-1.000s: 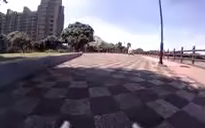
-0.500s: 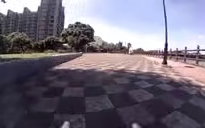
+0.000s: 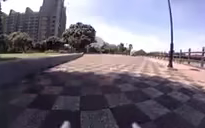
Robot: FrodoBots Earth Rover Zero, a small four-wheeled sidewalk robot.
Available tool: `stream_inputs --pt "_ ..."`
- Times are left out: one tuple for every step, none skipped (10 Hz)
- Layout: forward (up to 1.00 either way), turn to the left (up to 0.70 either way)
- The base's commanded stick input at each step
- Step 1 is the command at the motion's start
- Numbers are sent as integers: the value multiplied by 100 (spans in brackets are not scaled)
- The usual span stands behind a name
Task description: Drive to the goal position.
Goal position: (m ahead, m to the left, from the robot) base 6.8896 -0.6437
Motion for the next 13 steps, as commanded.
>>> stream_inputs --pt "70 0" --pt "70 0" --pt "70 0" --pt "70 0" --pt "70 0" --pt "70 0" --pt "70 0" --pt "70 0" --pt "70 0" --pt "70 0" --pt "70 0" --pt "70 0" --pt "70 0"
